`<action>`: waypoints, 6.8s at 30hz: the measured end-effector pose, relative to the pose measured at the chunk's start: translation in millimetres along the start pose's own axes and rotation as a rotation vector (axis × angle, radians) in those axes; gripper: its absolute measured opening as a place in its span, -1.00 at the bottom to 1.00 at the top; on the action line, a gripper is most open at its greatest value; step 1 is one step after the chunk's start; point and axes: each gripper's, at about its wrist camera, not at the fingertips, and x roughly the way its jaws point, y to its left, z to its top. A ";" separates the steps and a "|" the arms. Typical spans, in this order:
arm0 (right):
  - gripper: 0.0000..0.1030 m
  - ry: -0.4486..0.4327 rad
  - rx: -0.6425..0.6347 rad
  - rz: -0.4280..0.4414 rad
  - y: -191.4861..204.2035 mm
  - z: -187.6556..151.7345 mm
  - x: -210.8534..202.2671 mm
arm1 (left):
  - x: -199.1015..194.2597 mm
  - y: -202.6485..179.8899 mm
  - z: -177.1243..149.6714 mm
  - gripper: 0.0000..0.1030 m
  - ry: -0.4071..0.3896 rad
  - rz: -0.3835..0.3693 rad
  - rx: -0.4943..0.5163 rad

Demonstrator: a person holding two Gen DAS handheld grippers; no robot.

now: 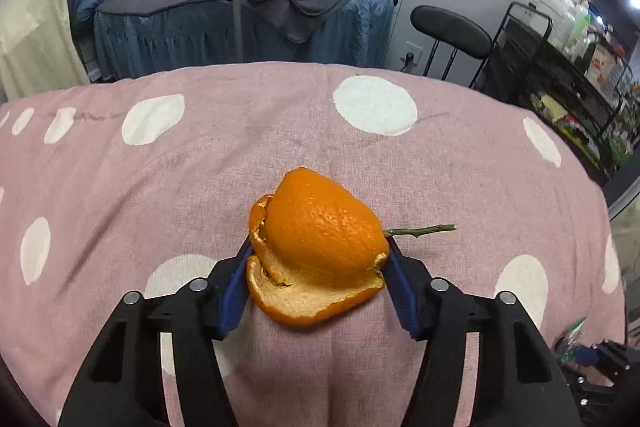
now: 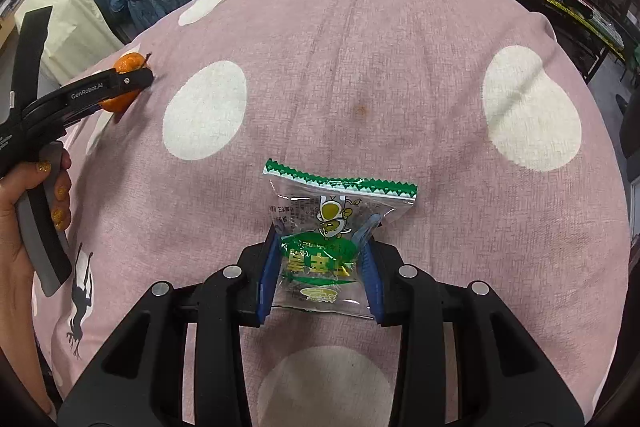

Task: Collect trash

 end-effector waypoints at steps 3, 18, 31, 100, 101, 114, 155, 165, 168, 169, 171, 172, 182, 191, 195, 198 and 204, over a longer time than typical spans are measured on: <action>-0.29 -0.006 -0.007 0.004 2.3 -1.4 -1.0 | -10.2 -3.7 -9.0 -0.05 -0.021 0.021 0.009; -0.30 -0.120 -0.042 0.074 10.4 -33.5 -58.0 | -117.2 -37.5 -76.9 -0.11 -0.188 -0.028 0.082; -0.30 -0.328 -0.043 0.077 -24.2 -98.9 -163.0 | -184.7 -91.2 -143.2 -0.11 -0.254 -0.137 0.110; 0.48 -0.381 0.552 -0.439 -308.9 -272.3 -214.9 | -152.2 -398.7 -213.9 -0.11 -0.045 -0.578 0.448; 0.48 -0.382 0.559 -0.444 -312.2 -274.4 -216.5 | -148.1 -402.5 -215.5 -0.11 -0.029 -0.580 0.453; 0.49 -0.365 0.641 -0.482 -341.9 -298.5 -221.8 | -111.6 -433.7 -233.0 -0.08 0.091 -0.552 0.523; 0.80 -0.658 0.157 -0.356 -169.3 -259.3 -243.2 | -243.7 -234.7 -250.3 0.88 -0.474 -0.210 0.217; 0.88 -0.680 0.018 -0.264 -99.1 -260.2 -239.5 | -272.8 -173.9 -272.3 0.88 -0.560 -0.089 0.115; 0.89 -0.688 -0.004 -0.248 -83.2 -265.7 -239.7 | -280.2 -161.2 -280.2 0.88 -0.590 -0.044 0.068; 0.89 -0.685 -0.009 -0.237 -78.2 -268.3 -239.9 | -281.8 -157.3 -282.6 0.88 -0.594 -0.029 0.058; 0.89 -0.680 -0.015 -0.223 -69.6 -272.8 -240.2 | -284.8 -152.0 -287.1 0.88 -0.593 -0.004 0.046; 0.89 -0.682 -0.020 -0.220 -65.6 -275.7 -240.9 | -286.6 -149.3 -289.7 0.88 -0.592 0.008 0.038; 0.89 -0.724 -0.065 -0.199 -35.0 -297.6 -256.6 | -301.1 -129.3 -305.1 0.88 -0.599 0.057 -0.034; 0.89 -0.739 -0.053 -0.204 -37.2 -298.1 -259.4 | -305.0 -127.6 -307.6 0.88 -0.612 0.077 -0.029; 0.89 -0.738 -0.043 -0.205 -39.5 -298.9 -259.0 | -304.4 -123.4 -306.6 0.88 -0.601 0.060 -0.054; 0.89 -0.744 -0.039 -0.204 -40.2 -299.2 -259.4 | -305.3 -123.2 -307.3 0.88 -0.604 0.073 -0.053; 0.89 -0.742 -0.038 -0.194 -41.8 -299.5 -259.5 | -306.1 -121.0 -307.6 0.88 -0.603 0.076 -0.060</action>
